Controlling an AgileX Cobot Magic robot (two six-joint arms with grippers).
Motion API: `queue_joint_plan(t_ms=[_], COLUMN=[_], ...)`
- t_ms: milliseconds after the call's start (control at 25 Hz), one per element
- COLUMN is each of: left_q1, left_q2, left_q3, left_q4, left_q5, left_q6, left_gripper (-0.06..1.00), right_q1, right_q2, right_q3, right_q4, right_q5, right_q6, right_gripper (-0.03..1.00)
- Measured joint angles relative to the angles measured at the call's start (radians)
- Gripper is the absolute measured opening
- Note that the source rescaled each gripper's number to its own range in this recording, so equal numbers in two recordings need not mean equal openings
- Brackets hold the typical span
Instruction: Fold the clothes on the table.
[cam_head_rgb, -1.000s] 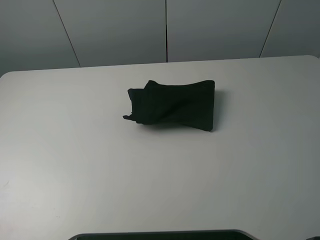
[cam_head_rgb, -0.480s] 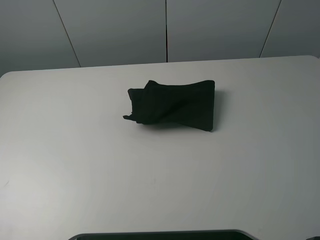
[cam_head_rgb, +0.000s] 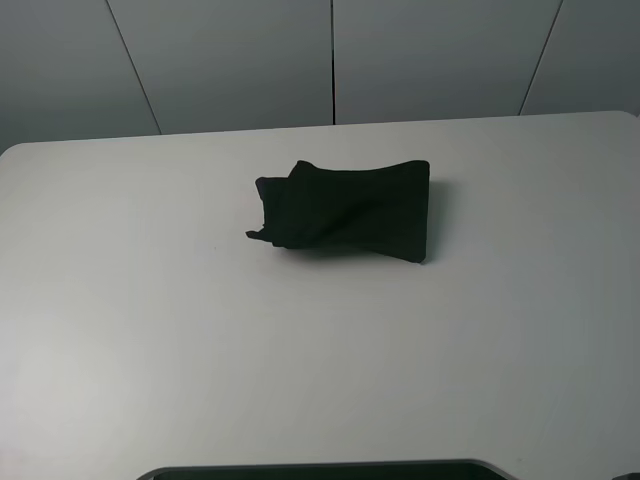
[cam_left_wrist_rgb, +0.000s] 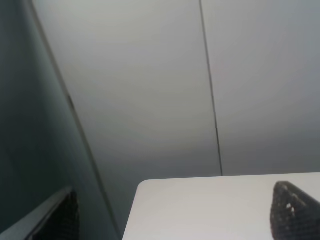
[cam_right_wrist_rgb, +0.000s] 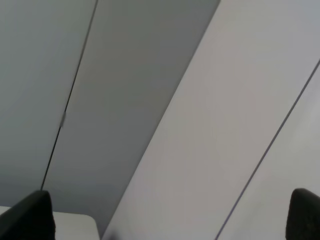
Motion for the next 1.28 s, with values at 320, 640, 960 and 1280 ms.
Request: queue_joint_plan(t_ms=[320,640,960,1280], left_q1=[0.035,0.035,0.035,0.035], left_q2=[-0.115,-0.237,-0.252,-0.255], left_q3=[0.133,0.445,0.720,0.778], left_q4=[-0.101,-0.158,-0.257,-0.264], left_q5=[0.000,0.001,-0.103,-0.134], left_q6=[0.000,-0.012,-0.007,-0.007], left_gripper=[0.98,0.98,0.99,0.99], right_q1=[-0.021,-0.021,-0.021,-0.021], right_q2=[-0.024,-0.029,-0.029,-0.029], right_q3=[0.208,0.552,0.697,0.723], right_q4=[0.174,0.356,0.379,0.379], right_q5=[-0.006,0.002,-0.026,-0.073], right_q6=[0.090,0.119,0.119,0.117], right_gripper=[1.00,1.00,1.00,1.00])
